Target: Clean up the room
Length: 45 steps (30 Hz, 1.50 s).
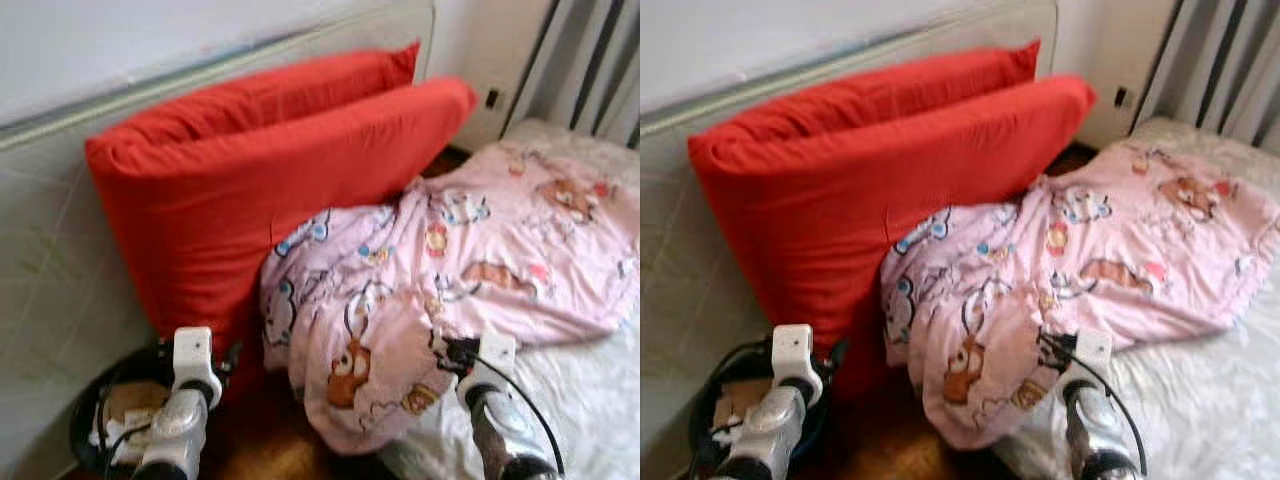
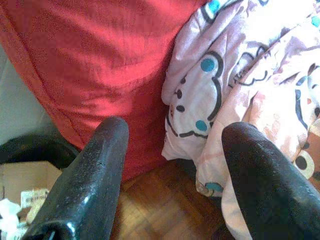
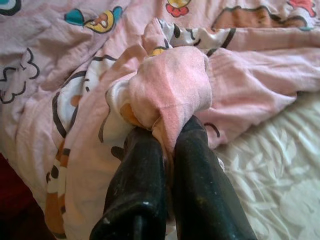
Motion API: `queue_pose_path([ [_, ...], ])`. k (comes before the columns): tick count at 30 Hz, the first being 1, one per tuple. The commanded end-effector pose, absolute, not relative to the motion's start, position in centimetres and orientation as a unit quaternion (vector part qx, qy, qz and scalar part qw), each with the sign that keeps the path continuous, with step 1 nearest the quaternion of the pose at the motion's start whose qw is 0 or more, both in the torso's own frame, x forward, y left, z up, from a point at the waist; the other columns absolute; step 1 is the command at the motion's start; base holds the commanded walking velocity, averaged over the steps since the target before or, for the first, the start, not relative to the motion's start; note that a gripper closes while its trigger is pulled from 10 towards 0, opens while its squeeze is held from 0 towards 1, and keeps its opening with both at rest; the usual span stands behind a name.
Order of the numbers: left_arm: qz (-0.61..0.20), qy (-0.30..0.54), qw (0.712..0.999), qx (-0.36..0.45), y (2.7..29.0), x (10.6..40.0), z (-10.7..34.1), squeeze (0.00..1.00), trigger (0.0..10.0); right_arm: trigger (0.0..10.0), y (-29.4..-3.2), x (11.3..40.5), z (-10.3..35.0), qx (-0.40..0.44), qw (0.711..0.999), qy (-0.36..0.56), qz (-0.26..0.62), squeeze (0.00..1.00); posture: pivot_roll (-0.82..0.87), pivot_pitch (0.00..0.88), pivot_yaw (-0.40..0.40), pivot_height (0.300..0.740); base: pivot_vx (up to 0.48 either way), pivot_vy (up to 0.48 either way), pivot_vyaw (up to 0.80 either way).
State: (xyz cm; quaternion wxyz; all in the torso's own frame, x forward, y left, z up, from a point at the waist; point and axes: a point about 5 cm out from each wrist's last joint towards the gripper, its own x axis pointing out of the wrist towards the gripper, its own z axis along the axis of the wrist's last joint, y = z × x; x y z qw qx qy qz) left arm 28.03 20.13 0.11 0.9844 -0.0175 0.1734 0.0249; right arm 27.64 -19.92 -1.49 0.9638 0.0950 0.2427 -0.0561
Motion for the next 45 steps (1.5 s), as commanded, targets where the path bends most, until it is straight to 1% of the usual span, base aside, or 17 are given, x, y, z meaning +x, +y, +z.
queue_pose_path([
  [1, 0.025, 0.193, 0.981, -0.007, 20.2, 27.5, -0.6, 0.0, 10.0, 10.0, -19.6, 27.4, -1.7, 0.092, 0.963, 0.248, -0.053, 0.0, 0.08, 0.0, 0.018, 0.74, 0.0, 0.0, 0.0],
  [10, 0.034, 0.261, 0.965, -0.006, 20.1, 25.8, -2.7, 0.0, 10.0, 10.0, -19.2, 26.9, -2.3, 0.081, 0.96, 0.262, -0.048, 0.0, 0.06, 0.0, 0.025, 0.74, 0.0, 0.0, 0.0],
  [13, 0.031, 0.297, 0.954, 0.009, 20.2, 24.6, -3.8, 0.0, 10.0, 10.0, -19.2, 27.2, -1.9, 0.081, 0.964, 0.249, -0.043, 0.0, 0.11, 0.0, 0.011, 0.74, 0.0, 0.0, 0.0],
  [14, 0.051, 0.297, 0.953, 0.0, 20.6, 24.6, -3.8, 0.0, 10.0, 10.0, -19.3, 27.4, -1.7, 0.099, 0.964, 0.241, -0.045, 0.0, 0.14, 0.0, -0.025, 0.74, 0.0, 0.0, 0.0],
  [16, 0.078, 0.291, 0.953, -0.019, 21.1, 24.8, -3.6, 0.0, 10.0, 10.0, -19.1, 27.4, -1.9, 0.085, 0.963, 0.252, -0.034, 0.0, 0.16, 0.0, -0.016, 0.74, 0.0, 0.0, 0.0],
  [17, 0.092, 0.295, 0.95, -0.032, 21.1, 24.5, -3.8, 0.0, 10.0, 10.0, -19.0, 27.2, -2.1, 0.062, 0.962, 0.264, -0.027, 0.0, 0.17, 0.0, -0.036, 0.74, 0.0, 0.0, 0.0],
  [19, 0.085, 0.304, 0.948, -0.031, 20.7, 24.4, -4.0, 0.0, 10.0, 10.0, -19.1, 27.4, -1.9, 0.084, 0.961, 0.26, -0.039, 0.0, 0.15, 0.0, -0.011, 0.74, 0.0, 0.0, 0.0],
  [21, 0.064, 0.328, 0.942, -0.004, 20.4, 24.1, -4.4, 0.0, 10.0, 10.0, -19.0, 27.5, -2.0, 0.059, 0.958, 0.272, -0.071, 0.0, 0.1, 0.0, -0.011, 0.74, 0.0, 0.0, 0.0],
  [22, 0.061, 0.334, 0.941, -0.004, 20.3, 24.0, -4.5, 0.0, 10.0, 10.0, -18.8, 27.6, -1.9, 0.081, 0.958, 0.264, -0.072, 0.0, 0.08, 0.0, 0.016, 0.74, 0.0, 0.0, 0.0],
  [23, 0.058, 0.338, 0.939, -0.008, 20.2, 23.9, -4.7, 0.0, 10.0, 10.0, -18.7, 27.6, -1.8, 0.115, 0.958, 0.253, -0.07, 0.0, 0.08, 0.0, 0.016, 0.74, 0.0, 0.0, 0.0],
  [25, 0.109, 0.323, 0.939, -0.034, 21.2, 24.0, -4.3, 0.0, 10.0, 10.0, -18.1, 27.6, -1.8, 0.159, 0.955, 0.237, -0.08, 0.0, 0.08, 0.0, 0.036, 0.74, 0.0, 0.0, 0.0],
  [26, 0.065, 0.337, 0.939, 0.013, 20.8, 23.8, -4.6, 0.0, 10.0, 10.0, -17.7, 27.9, -1.5, 0.087, 0.968, 0.235, -0.021, 0.0, 0.04, 0.0, 0.049, 0.74, 0.0, 0.0, 0.0],
  [28, 0.047, 0.36, 0.932, 0.021, 20.8, 23.4, -5.0, 0.0, 10.0, 10.0, -18.4, 28.0, -1.3, 0.04, 0.971, 0.236, -0.006, 0.0, 0.02, 0.0, 0.065, 0.74, 0.0, 0.0, 0.0],
  [30, 0.026, 0.356, 0.934, 0.028, 20.4, 24.1, -4.6, 0.0, 10.0, 10.0, -20.1, 28.3, -0.8, 0.045, 0.972, 0.229, -0.032, 0.0, 0.03, 0.015, 0.05, 0.74, 0.0, 0.0, 0.0],
  [34, 0.034, 0.35, 0.936, 0.021, 20.2, 24.2, -4.5, 0.0, 10.0, 10.0, -20.6, 28.4, -0.4, 0.052, 0.974, 0.218, -0.039, 0.0, 0.03, 0.02, 0.038, 0.74, 0.0, 0.0, 0.0],
  [36, 0.044, 0.36, 0.932, 0.011, 19.9, 23.3, -5.2, 0.0, 10.0, 10.0, -20.9, 28.1, -0.7, 0.059, 0.972, 0.22, -0.056, 0.0, 0.04, 0.022, 0.031, 0.74, 0.0, 0.0, 0.0],
  [45, 0.072, 0.373, 0.925, 0.01, 21.1, 22.2, -5.7, 0.0, 10.0, 10.0, -19.5, 28.0, -1.1, 0.056, 0.971, 0.231, -0.036, 0.0, 0.06, 0.024, 0.025, 0.74, 0.0, 0.0, 0.0],
])
